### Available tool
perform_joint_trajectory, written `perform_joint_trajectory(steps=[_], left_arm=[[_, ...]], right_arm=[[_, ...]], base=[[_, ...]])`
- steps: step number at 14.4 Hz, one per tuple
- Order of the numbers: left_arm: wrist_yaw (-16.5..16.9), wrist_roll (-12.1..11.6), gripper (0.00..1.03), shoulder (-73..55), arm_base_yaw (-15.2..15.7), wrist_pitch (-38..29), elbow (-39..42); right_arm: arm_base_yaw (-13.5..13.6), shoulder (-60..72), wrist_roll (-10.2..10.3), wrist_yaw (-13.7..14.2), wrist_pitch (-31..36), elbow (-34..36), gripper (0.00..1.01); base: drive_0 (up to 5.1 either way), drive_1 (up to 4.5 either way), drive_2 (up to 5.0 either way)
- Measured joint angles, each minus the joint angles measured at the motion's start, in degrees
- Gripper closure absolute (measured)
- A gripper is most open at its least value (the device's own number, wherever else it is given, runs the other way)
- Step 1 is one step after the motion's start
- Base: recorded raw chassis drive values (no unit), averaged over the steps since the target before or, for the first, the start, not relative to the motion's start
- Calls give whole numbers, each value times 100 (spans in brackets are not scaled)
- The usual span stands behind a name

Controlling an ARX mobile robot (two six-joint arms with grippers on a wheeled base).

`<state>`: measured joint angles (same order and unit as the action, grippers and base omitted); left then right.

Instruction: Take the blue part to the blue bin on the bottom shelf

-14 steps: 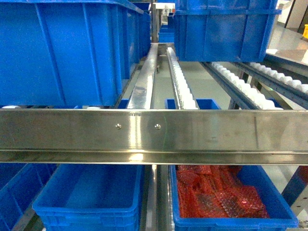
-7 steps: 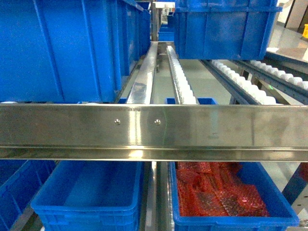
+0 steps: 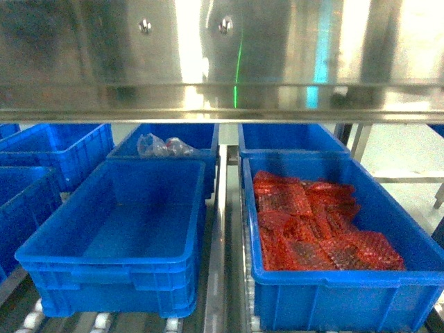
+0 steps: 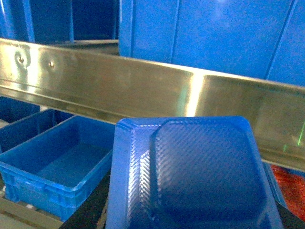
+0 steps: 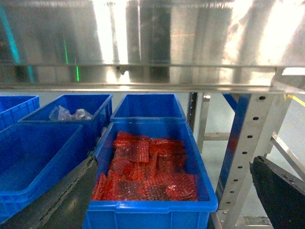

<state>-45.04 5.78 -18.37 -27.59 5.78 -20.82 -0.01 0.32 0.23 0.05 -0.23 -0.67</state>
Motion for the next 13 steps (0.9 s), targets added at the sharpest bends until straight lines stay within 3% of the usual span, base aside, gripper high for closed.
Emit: perform_joint_trajectory(steps=[13], left_arm=[[4,2,60,0,0,22,2]], right_arm=[[0,0,-7,-7,-26,0,3]], base=[[0,0,0]])
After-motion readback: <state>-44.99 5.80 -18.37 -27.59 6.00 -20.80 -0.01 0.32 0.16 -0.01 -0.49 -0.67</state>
